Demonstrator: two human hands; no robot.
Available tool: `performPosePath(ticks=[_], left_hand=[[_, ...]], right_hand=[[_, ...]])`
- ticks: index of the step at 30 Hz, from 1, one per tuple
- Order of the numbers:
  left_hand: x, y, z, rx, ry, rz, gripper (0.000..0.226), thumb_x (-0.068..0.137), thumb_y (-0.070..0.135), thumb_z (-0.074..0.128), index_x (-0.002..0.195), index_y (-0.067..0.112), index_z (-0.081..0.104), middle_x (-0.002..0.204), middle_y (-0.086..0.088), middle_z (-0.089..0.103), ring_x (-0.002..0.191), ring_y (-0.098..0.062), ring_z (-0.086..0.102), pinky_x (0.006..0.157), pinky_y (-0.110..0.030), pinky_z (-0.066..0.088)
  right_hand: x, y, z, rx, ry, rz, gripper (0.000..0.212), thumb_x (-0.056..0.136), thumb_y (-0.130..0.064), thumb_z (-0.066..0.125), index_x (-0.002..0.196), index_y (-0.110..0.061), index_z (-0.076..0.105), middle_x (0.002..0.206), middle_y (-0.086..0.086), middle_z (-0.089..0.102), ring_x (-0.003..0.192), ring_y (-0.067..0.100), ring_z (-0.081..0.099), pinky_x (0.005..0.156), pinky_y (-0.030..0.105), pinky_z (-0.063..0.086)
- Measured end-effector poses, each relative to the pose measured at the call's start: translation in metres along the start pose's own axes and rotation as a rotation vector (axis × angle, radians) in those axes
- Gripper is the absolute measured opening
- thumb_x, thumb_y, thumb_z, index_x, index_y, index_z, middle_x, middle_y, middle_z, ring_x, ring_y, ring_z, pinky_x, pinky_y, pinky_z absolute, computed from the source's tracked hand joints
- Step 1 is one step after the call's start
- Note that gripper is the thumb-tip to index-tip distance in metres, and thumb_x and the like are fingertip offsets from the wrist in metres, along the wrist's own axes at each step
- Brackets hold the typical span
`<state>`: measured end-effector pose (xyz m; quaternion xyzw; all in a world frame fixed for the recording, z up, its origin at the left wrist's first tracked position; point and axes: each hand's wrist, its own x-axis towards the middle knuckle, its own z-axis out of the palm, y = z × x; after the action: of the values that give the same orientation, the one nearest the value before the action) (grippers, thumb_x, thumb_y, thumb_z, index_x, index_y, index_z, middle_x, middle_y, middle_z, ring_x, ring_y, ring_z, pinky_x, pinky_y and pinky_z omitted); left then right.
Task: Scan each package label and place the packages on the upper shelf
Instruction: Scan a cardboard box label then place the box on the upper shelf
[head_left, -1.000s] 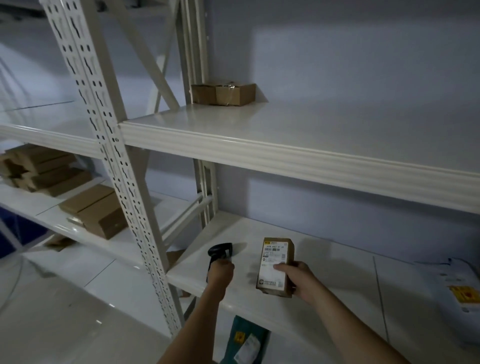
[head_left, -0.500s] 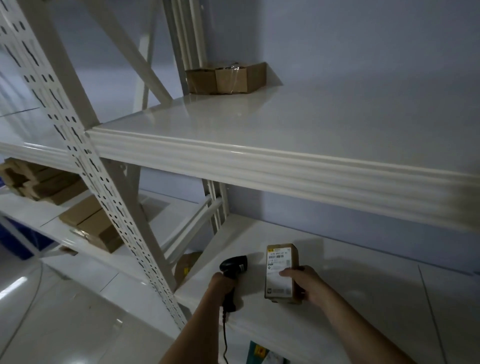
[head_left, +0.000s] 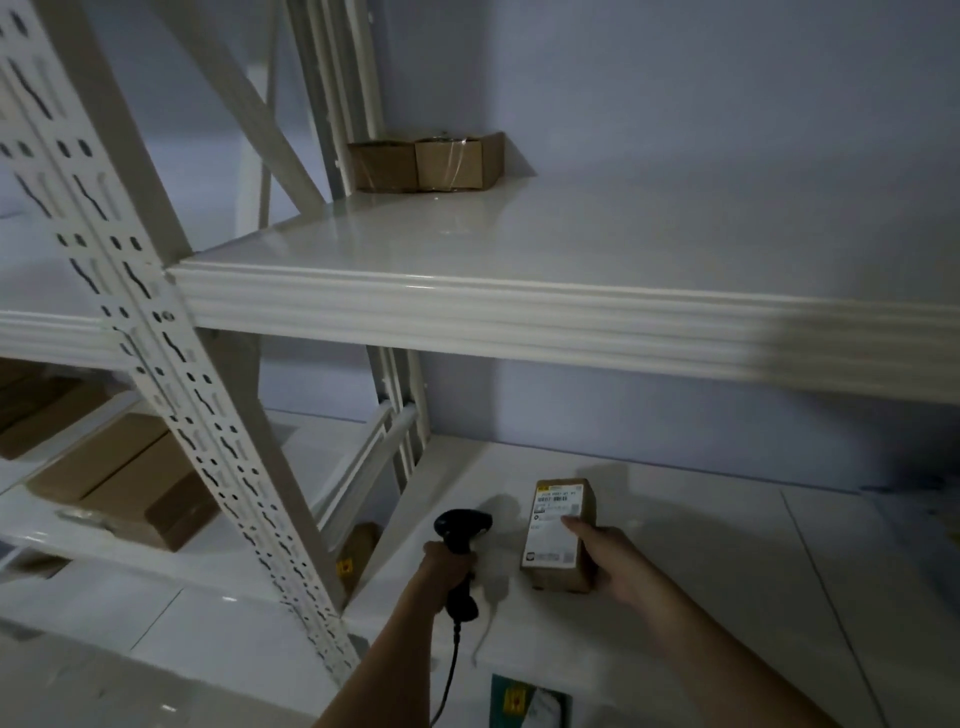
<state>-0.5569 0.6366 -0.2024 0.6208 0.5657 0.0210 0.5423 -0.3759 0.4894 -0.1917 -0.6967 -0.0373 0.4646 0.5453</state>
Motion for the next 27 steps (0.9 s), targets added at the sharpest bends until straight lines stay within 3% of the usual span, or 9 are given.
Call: performPosePath(ticks=[4,6,9,12,15,20,24,27], left_hand=[[-0.013,0.001,-0.02,-0.094,-0.071,0.164,0.005,0.09,-0.002,0.053,0.094,0.001,0.054,0.075,-0.013,0.054,0.064,-0.024,0.051,0.065,-0.033,0.041],[-0.019,-0.003,-0.029,-0.212,-0.145,0.187,0.014,0.088,-0.007,0.05,0.082,0.006,0.051,0.066,-0.012,0.049,0.057,-0.023,0.047,0.063,-0.035,0.041],[-0.029,-0.012,-0.039,-0.398,-0.236,0.2,0.011,0.088,-0.008,0.054,0.089,0.003,0.053,0.064,-0.013,0.051,0.056,-0.025,0.05,0.061,-0.037,0.047],[-0.041,-0.016,-0.047,-0.429,-0.321,0.257,0.013,0.087,-0.005,0.057,0.091,0.005,0.052,0.057,-0.008,0.049,0.051,-0.022,0.047,0.056,-0.033,0.044],[-0.056,-0.007,-0.052,-0.386,-0.37,0.3,0.01,0.088,0.002,0.062,0.09,0.008,0.054,0.059,-0.007,0.05,0.051,-0.02,0.047,0.055,-0.032,0.043],[-0.08,0.018,-0.054,-0.218,-0.317,0.42,0.006,0.085,0.011,0.065,0.087,0.007,0.061,0.062,-0.007,0.054,0.049,-0.018,0.048,0.049,-0.027,0.043],[-0.097,0.029,-0.046,-0.173,-0.281,0.435,0.014,0.081,0.013,0.064,0.091,0.004,0.065,0.063,-0.008,0.059,0.049,-0.021,0.053,0.051,-0.03,0.045],[-0.106,0.035,-0.04,-0.163,-0.248,0.466,0.017,0.078,0.025,0.069,0.081,0.009,0.066,0.055,-0.003,0.057,0.043,-0.018,0.048,0.046,-0.026,0.041]], right_hand=[[-0.022,0.015,0.014,0.036,0.065,-0.008,0.042,0.091,-0.02,0.072,0.128,-0.002,0.062,0.111,0.014,0.074,0.1,0.031,0.071,0.095,0.046,0.057],[-0.035,0.024,0.023,0.053,0.106,-0.03,0.043,0.089,-0.016,0.073,0.129,-0.004,0.062,0.111,0.012,0.074,0.093,0.028,0.072,0.082,0.039,0.061],[-0.056,0.035,0.033,0.115,0.134,-0.066,0.041,0.088,-0.014,0.076,0.125,-0.01,0.062,0.1,0.008,0.074,0.094,0.026,0.072,0.075,0.038,0.062],[-0.074,0.039,0.039,0.139,0.183,-0.102,0.038,0.085,-0.013,0.078,0.117,-0.013,0.058,0.098,0.005,0.07,0.092,0.024,0.069,0.067,0.035,0.06],[-0.087,0.038,0.042,0.118,0.234,-0.153,0.04,0.082,-0.016,0.082,0.112,-0.017,0.055,0.102,0.005,0.068,0.093,0.023,0.068,0.073,0.037,0.06],[-0.103,0.033,0.035,0.015,0.331,-0.323,0.039,0.078,-0.018,0.085,0.102,-0.023,0.054,0.094,-0.005,0.066,0.084,0.012,0.067,0.057,0.023,0.053],[-0.112,0.025,0.03,-0.035,0.388,-0.408,0.041,0.076,-0.018,0.085,0.098,-0.026,0.051,0.096,-0.007,0.066,0.084,0.009,0.065,0.056,0.022,0.05],[-0.117,0.021,0.026,-0.025,0.39,-0.445,0.042,0.077,-0.017,0.084,0.101,-0.025,0.05,0.097,-0.008,0.065,0.086,0.009,0.065,0.057,0.022,0.05]])
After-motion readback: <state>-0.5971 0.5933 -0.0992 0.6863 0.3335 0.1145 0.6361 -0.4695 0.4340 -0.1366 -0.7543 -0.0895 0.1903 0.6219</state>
